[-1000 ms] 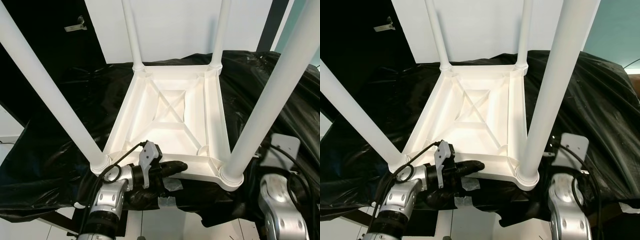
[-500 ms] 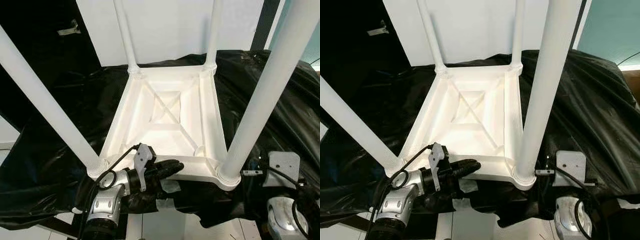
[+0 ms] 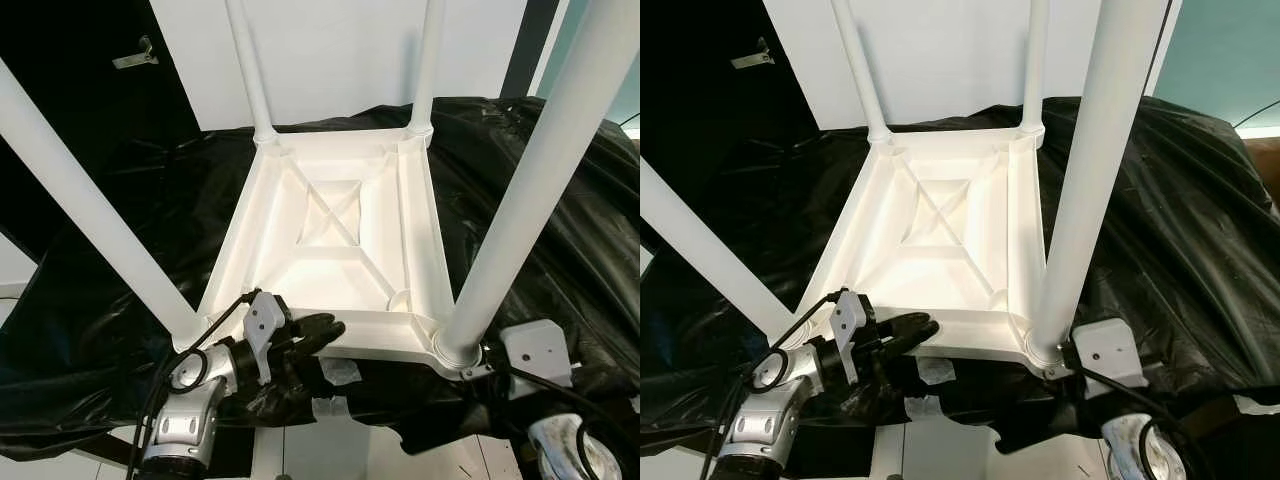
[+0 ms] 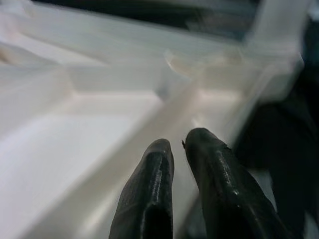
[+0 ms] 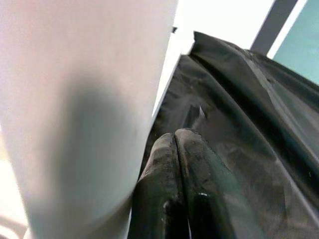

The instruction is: Building children table

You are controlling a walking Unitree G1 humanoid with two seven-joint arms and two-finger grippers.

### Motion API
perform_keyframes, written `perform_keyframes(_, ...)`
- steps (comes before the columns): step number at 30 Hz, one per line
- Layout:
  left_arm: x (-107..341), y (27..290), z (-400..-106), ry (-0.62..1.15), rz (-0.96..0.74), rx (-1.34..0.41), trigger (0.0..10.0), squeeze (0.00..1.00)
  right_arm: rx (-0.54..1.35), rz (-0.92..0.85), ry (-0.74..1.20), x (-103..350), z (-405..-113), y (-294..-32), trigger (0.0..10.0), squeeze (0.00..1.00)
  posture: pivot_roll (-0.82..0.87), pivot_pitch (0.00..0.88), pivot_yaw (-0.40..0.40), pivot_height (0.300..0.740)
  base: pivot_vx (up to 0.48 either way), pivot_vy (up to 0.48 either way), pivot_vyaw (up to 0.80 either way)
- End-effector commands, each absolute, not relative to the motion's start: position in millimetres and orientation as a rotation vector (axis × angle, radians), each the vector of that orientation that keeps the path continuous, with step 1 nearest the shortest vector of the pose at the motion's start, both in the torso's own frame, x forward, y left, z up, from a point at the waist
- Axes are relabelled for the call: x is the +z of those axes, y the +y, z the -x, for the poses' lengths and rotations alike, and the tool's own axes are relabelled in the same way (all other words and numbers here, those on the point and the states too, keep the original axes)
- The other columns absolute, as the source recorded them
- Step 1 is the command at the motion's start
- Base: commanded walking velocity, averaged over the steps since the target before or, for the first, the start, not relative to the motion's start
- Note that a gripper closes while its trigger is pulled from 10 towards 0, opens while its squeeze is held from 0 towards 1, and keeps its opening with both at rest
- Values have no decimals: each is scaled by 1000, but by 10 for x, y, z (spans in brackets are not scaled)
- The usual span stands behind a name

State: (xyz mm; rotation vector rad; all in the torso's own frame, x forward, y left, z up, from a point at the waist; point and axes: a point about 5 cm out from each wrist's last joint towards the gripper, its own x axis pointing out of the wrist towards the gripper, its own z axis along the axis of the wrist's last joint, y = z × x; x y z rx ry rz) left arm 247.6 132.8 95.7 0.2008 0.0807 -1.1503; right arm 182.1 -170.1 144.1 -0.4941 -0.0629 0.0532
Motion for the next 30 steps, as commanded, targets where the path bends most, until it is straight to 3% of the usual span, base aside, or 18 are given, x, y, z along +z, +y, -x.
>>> perform_keyframes(1,872,1343,-2395,145,-231,-1265,10000,0,87,499,-71,1437,-1835,-1662,10000,0,-39,0,50,740,0,0,0)
perform_keyframes(8,851,1439,-2286,215,-198,-1364,10000,0,143,516,-85,1453,-1865,-1644,10000,0,-37,0,39,740,0,0,0)
perform_keyframes(15,776,1482,-2322,259,-313,-1384,10000,0,245,441,8,1381,-1802,-1643,10000,0,-52,0,42,740,0,0,0)
perform_keyframes(22,891,1528,-2309,244,-222,-1447,10000,0,181,448,41,1390,-1684,-1799,10000,0,-81,0,48,740,0,0,0)
perform_keyframes(23,940,1531,-2286,238,-175,-1486,10000,388,149,449,51,1393,-1643,-1842,10000,0,-87,0,49,740,0,0,0)
perform_keyframes(24,972,1528,-2264,236,-139,-1517,10000,698,124,445,59,1394,-1609,-1869,10000,0,-87,0,49,740,0,0,0)
perform_keyframes(25,972,1528,-2264,236,-139,-1517,10000,698,124,445,59,1394,-1609,-1869,10000,0,-87,0,49,740,0,0,0)
perform_keyframes(26,985,1525,-2251,237,-122,-1534,10000,1000,112,440,64,1394,-1592,-1880,10000,0,-87,0,49,740,0,0,0)
perform_keyframes(27,985,1525,-2251,237,-122,-1534,10000,1000,112,440,64,1394,-1592,-1880,10000,0,-87,0,49,740,0,0,0)
perform_keyframes(28,986,1492,-2237,217,-101,-1546,10000,1000,111,412,83,1382,-1520,-1879,10000,831,-106,0,52,740,0,0,0)
perform_keyframes(29,989,1473,-2254,175,-123,-1528,10000,1000,113,397,93,1378,-1496,-1881,10000,1000,-108,0,52,740,0,0,0)
perform_keyframes(30,989,1473,-2254,175,-123,-1528,10000,1000,113,397,93,1378,-1496,-1881,10000,1000,-108,0,52,740,0,0,0)
